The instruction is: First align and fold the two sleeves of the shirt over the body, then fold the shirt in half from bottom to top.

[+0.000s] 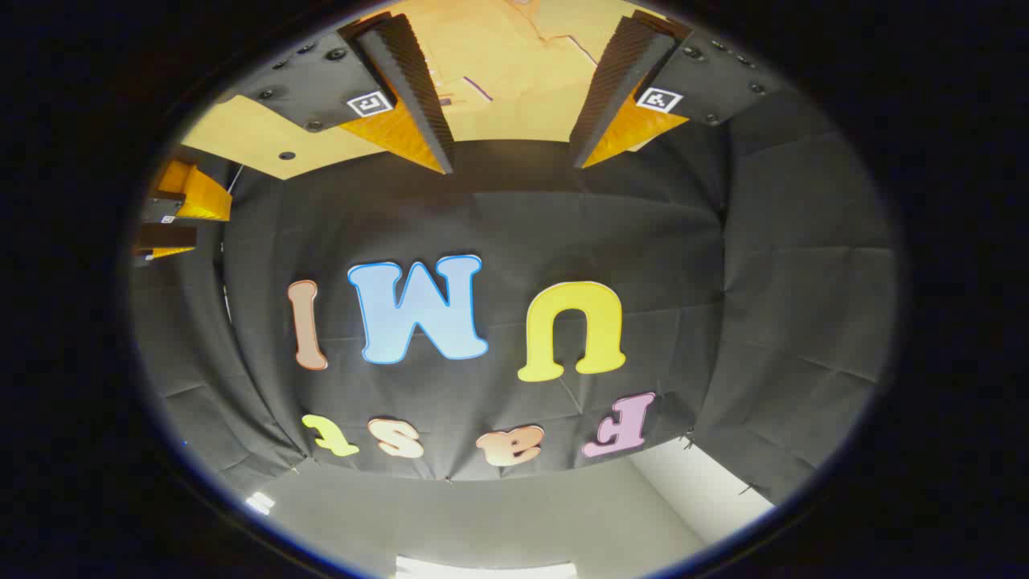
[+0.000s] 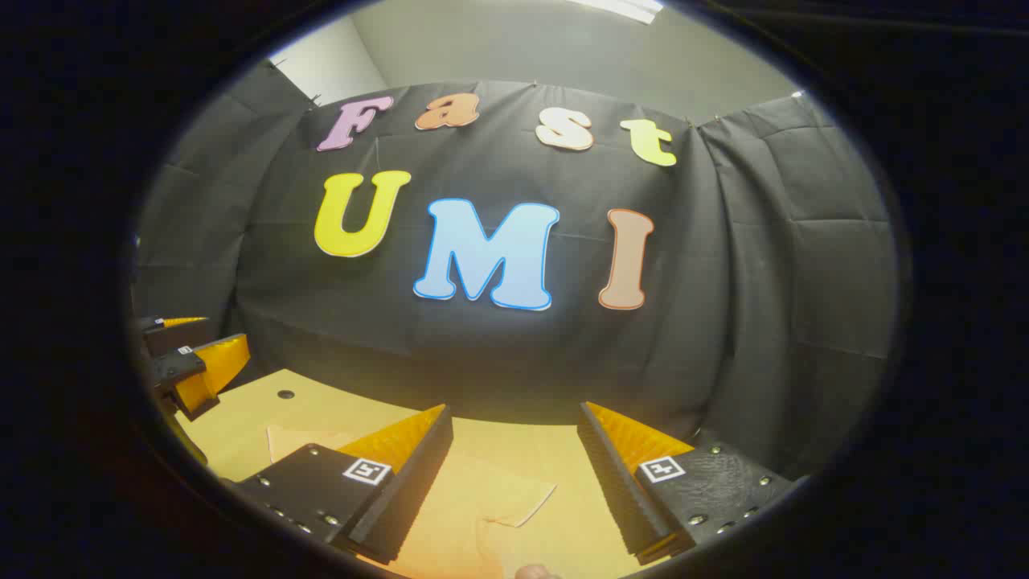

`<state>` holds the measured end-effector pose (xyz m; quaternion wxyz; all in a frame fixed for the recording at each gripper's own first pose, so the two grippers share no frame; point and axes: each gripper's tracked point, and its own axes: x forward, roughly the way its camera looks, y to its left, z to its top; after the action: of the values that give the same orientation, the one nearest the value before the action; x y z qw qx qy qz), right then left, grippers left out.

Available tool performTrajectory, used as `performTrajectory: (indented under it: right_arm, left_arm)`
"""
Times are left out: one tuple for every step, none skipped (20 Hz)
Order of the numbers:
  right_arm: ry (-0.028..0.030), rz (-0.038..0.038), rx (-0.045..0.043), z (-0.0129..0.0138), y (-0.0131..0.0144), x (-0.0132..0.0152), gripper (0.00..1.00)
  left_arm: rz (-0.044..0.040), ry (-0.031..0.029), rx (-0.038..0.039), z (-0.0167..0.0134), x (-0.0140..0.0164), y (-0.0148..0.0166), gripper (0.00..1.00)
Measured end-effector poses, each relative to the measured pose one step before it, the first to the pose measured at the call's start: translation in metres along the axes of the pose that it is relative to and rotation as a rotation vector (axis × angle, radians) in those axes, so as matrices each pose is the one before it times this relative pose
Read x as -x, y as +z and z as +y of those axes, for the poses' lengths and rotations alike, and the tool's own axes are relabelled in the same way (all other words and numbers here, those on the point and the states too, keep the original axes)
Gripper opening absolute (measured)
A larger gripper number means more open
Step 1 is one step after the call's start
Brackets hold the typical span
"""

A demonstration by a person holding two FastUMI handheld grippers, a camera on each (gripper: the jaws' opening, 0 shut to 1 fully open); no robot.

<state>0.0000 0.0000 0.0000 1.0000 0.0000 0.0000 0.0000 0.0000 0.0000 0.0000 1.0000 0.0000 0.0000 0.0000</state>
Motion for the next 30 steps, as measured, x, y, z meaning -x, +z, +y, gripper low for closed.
performTrajectory:
  right_arm:
    - [0.00052,0.00019,0.00116,0.00070,-0.00134,-0.00030,0.96]
    - [0.00103,0.00029,0.00052,0.00031,0.00018,0.00006,0.96]
    - [0.00064,-0.00008,-0.00034,0.00021,-0.00063,-0.00019,0.96]
    - [-0.00018,0.00160,-0.00037,-0.00013,0.00051,0.00021,0.96]
    - [-0.00051,0.00254,-0.00080,-0.00052,-0.00187,0.00015,0.96]
    - [-0.00085,0.00088,-0.00112,-0.00033,0.00028,0.00097,0.96]
    - [-0.00120,0.00211,-0.00116,-0.00037,-0.00151,0.00000,0.96]
    - [-0.00086,0.00194,-0.00099,0.00041,0.00037,0.00044,0.96]
    - [-0.00035,0.00401,-0.00105,-0.00050,-0.00211,0.00038,0.96]
    - [0.00089,0.00384,-0.00115,0.00035,-0.00080,0.00035,0.96]
    - [-0.00039,0.00206,-0.00208,-0.00014,-0.00086,0.00077,0.96]
    - [0.00071,0.00364,-0.00151,0.00034,-0.00008,0.00034,0.96]
    - [0.00131,0.00327,-0.00140,0.00005,-0.00173,0.00088,0.96]
    - [0.00030,0.00000,-0.00116,0.00031,0.00011,-0.00005,0.96]
    - [0.00003,0.00032,-0.00012,-0.00028,-0.00062,0.00097,0.96]
    - [-0.00051,0.00114,0.00072,-0.00015,0.00008,0.00028,0.96]
    - [0.00106,0.00283,-0.00050,-0.00038,-0.00095,-0.00006,0.96]
    - [0.00229,0.00298,-0.00189,0.00080,-0.00040,0.00053,0.96]
    - [0.00125,0.00027,-0.00280,-0.00026,-0.00074,-0.00016,0.96]
    - [0.00026,0.00117,-0.00193,-0.00025,0.00004,0.00028,0.96]
    - [0.00024,0.00183,-0.00237,-0.00012,-0.00091,-0.00033,0.96]
    - [0.00071,0.00082,-0.00332,0.00005,0.00031,-0.00013,0.96]
    - [0.00112,0.00305,-0.00409,-0.00010,-0.00099,-0.00079,0.96]
    - [0.00122,0.00381,-0.00336,-0.00033,-0.00092,-0.00090,0.96]
    - [0.00076,0.00498,-0.00311,0.00000,-0.00244,-0.00198,0.96]
    - [0.00036,0.00817,-0.00386,-0.00057,-0.00226,-0.00353,0.96]
    - [0.00110,0.01148,-0.00575,-0.00099,-0.00410,-0.00447,0.96]
    - [0.00426,0.01300,-0.00510,-0.00059,-0.00447,-0.00655,0.96]
    - [-0.00064,0.02751,-0.00057,-0.00294,-0.00998,-0.00897,0.96]
    - [-0.00351,0.01958,-0.00008,-0.00329,-0.00876,-0.00818,0.97]
  left_arm:
    - [0.00168,0.00090,0.00189,0.00130,0.00129,-0.00105,0.94]
    - [0.00357,0.00268,0.00103,0.00175,0.00056,-0.00099,0.94]
    - [0.00495,0.00333,0.00001,0.00142,0.00027,-0.00136,0.94]
    - [0.00283,0.00353,0.00060,0.00187,0.00026,-0.00031,0.94]
    - [0.00260,0.00182,0.00014,0.00021,-0.00032,-0.00098,0.94]
    - [0.00147,0.00261,-0.00101,0.00121,0.00011,0.00029,0.94]
    - [0.00074,0.00124,-0.00197,0.00029,0.00011,-0.00039,0.94]
    - [-0.00073,0.00094,-0.00159,-0.00001,0.00038,-0.00058,0.94]
    - [-0.00124,0.00038,-0.00127,0.00012,0.00156,0.00033,0.94]
    - [0.00063,-0.00074,-0.00110,0.00029,0.00075,-0.00021,0.94]
    - [0.00204,0.00011,-0.00174,-0.00041,0.00078,-0.00118,0.94]
    - [0.00144,-0.00102,-0.00100,-0.00019,0.00051,-0.00082,0.94]
    - [0.00155,-0.00002,-0.00006,0.00024,0.00038,-0.00017,0.94]
    - [-0.00052,0.00021,0.00074,0.00009,0.00017,0.00053,0.94]
    - [-0.00177,-0.00047,0.00037,-0.00114,0.00009,0.00018,0.94]
    - [-0.00183,0.00159,-0.00078,0.00039,0.00079,0.00097,0.94]
    - [-0.00146,-0.00051,-0.00069,-0.00051,0.00125,0.00008,0.94]
    - [-0.00089,0.00091,-0.00058,0.00000,0.00030,-0.00029,0.94]
    - [-0.00280,-0.00056,-0.00012,-0.00015,0.00034,0.00127,0.94]
    - [-0.00008,0.00049,-0.00114,-0.00054,0.00085,0.00073,0.94]
    - [0.00022,0.00012,-0.00067,-0.00056,0.00050,-0.00033,0.94]
    - [0.00062,-0.00160,0.00073,-0.00036,-0.00003,-0.00017,0.94]
    - [0.00071,0.00046,-0.00010,-0.00148,-0.00018,0.00021,0.94]
    - [-0.00100,-0.00056,0.00051,-0.00055,0.00021,0.00068,0.94]
    - [0.00131,-0.00016,0.00049,-0.00120,-0.00002,-0.00089,0.94]
    - [0.00218,0.00214,0.00098,-0.00030,-0.00005,-0.00055,0.94]
    - [0.00150,0.00170,0.00233,-0.00027,-0.00039,-0.00058,0.94]
    - [0.00303,0.00161,0.00181,-0.00085,0.00030,-0.00059,0.94]
    - [0.00566,0.00421,0.00052,-0.00031,0.00030,-0.00146,0.94]
    - [0.00115,0.00313,0.00136,0.00011,0.00166,-0.00026,0.94]
